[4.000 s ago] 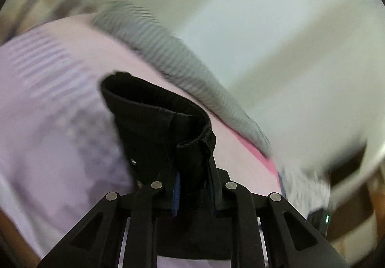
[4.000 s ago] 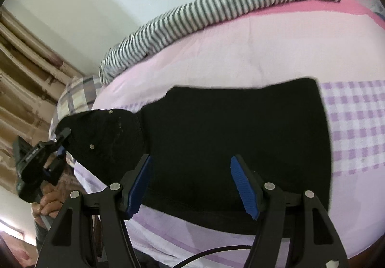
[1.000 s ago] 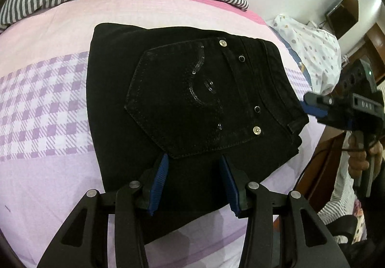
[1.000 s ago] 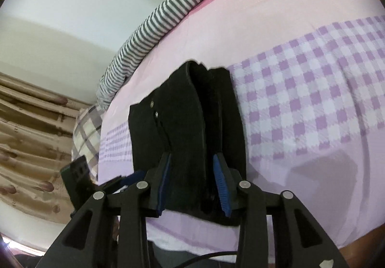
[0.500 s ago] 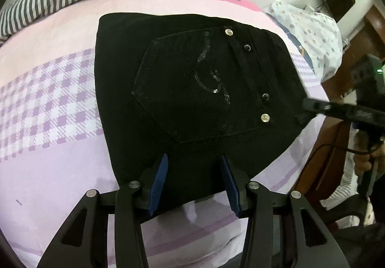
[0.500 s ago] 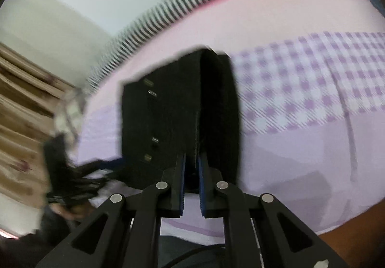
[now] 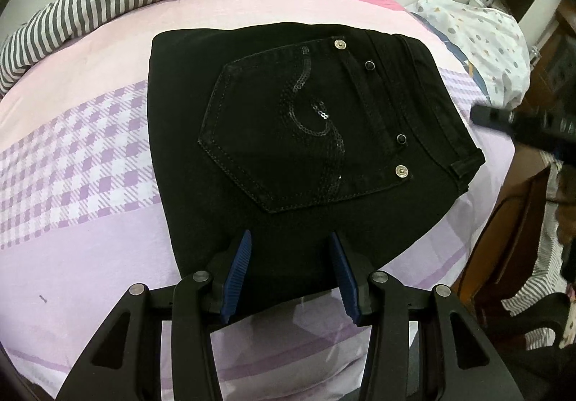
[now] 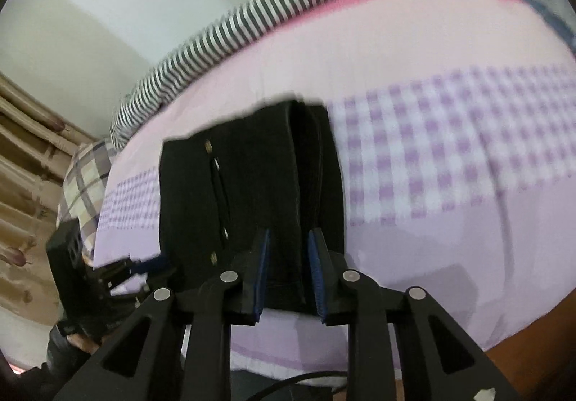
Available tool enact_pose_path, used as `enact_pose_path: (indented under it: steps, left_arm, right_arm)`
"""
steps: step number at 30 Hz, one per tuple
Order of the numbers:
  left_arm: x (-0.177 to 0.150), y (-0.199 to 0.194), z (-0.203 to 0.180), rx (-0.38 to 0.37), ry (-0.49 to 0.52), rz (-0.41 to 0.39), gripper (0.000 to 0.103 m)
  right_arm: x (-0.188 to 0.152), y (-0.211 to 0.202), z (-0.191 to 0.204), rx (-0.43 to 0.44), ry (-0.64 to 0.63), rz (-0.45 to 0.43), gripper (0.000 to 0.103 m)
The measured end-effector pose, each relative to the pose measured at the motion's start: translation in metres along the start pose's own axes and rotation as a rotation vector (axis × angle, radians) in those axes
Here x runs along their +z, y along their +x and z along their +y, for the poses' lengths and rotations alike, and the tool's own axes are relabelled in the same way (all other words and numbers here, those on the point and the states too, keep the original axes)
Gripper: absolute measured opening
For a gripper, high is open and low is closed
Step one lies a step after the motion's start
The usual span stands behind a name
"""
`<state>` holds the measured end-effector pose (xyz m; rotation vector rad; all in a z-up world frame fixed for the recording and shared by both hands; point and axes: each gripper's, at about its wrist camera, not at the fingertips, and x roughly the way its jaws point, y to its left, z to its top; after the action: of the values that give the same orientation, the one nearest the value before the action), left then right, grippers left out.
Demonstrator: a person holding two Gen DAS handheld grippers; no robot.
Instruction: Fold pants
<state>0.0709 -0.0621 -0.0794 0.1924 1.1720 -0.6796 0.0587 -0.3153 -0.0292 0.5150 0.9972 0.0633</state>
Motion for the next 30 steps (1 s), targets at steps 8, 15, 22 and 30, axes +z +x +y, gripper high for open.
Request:
enact_pose_path:
  steps: [8,15,22,30]
  left_arm:
    - [0.003,0.004,-0.006,0.039,-0.005,0.005,0.047]
    - [0.006,0.007,-0.012,0.080,0.013,0.010,0.049]
    - [0.009,0.010,-0.010,0.090,0.018,0.011,0.051]
    - [0.011,0.006,0.000,0.068,-0.010,-0.015,0.052]
  right_arm:
    - [0.041,0.004,0.036,-0.029,-0.104,-0.074,0.022]
    - [0.061,0.036,0.052,-0.064,-0.160,-0.062,0.022]
    - [0.060,0.073,0.032,-0.125,-0.140,-0.001,0.020]
    - [0.041,0.071,0.025,-0.114,-0.128,0.044,0.020]
